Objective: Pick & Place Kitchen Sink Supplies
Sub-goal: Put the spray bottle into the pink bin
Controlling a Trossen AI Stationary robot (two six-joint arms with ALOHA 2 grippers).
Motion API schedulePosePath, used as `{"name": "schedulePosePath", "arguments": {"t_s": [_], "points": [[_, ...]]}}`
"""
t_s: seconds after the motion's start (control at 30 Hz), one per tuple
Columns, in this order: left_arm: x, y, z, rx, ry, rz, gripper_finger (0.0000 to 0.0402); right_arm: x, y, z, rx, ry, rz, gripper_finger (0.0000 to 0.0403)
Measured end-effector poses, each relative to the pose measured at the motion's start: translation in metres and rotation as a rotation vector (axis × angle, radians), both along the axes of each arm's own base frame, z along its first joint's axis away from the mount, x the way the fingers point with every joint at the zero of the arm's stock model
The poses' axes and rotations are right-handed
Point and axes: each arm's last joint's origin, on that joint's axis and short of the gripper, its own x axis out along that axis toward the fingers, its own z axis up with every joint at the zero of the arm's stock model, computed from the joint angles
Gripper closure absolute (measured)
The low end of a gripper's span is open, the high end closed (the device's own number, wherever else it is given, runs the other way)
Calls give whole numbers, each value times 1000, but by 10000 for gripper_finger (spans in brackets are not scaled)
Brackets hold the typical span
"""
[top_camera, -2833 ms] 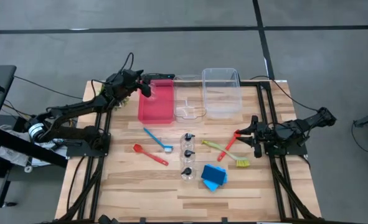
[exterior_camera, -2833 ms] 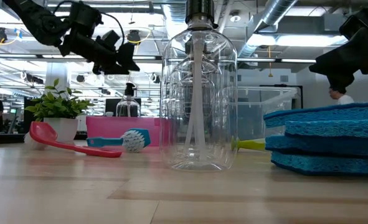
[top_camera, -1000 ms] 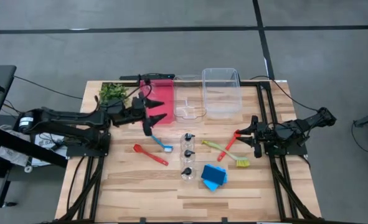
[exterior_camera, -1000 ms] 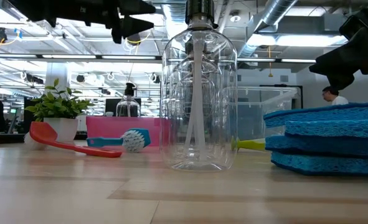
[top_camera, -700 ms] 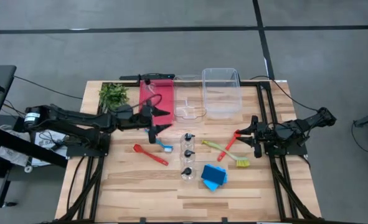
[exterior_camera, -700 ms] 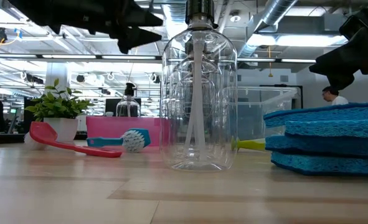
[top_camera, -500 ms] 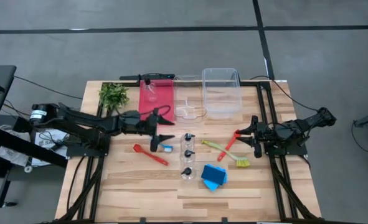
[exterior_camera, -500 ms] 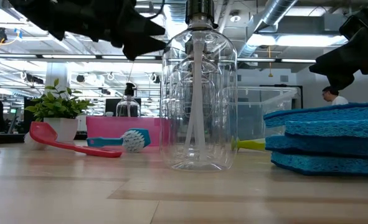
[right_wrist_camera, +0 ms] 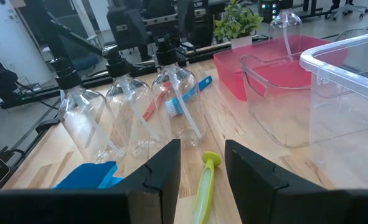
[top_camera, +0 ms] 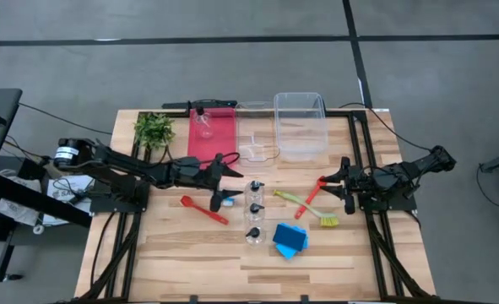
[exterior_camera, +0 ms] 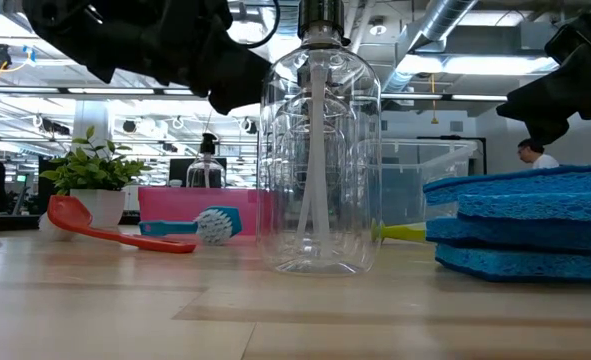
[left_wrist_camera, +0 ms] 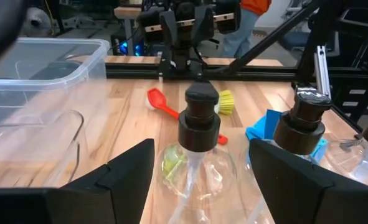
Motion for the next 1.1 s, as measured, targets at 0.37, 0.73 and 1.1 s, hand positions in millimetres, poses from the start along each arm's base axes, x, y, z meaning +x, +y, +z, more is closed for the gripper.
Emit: {"name": "schedulePosePath", "arguments": {"t_s": [0.37,0.73,1.1], "points": [[0,3,0,-3,-1,10,137,0,0,0,0,0,0,284],[1,2,0,-1,-9,9,137,0,0,0,0,0,0,284],[29,5,-4,-24,6,-49,137,0,0,0,0,0,0,284]]}}
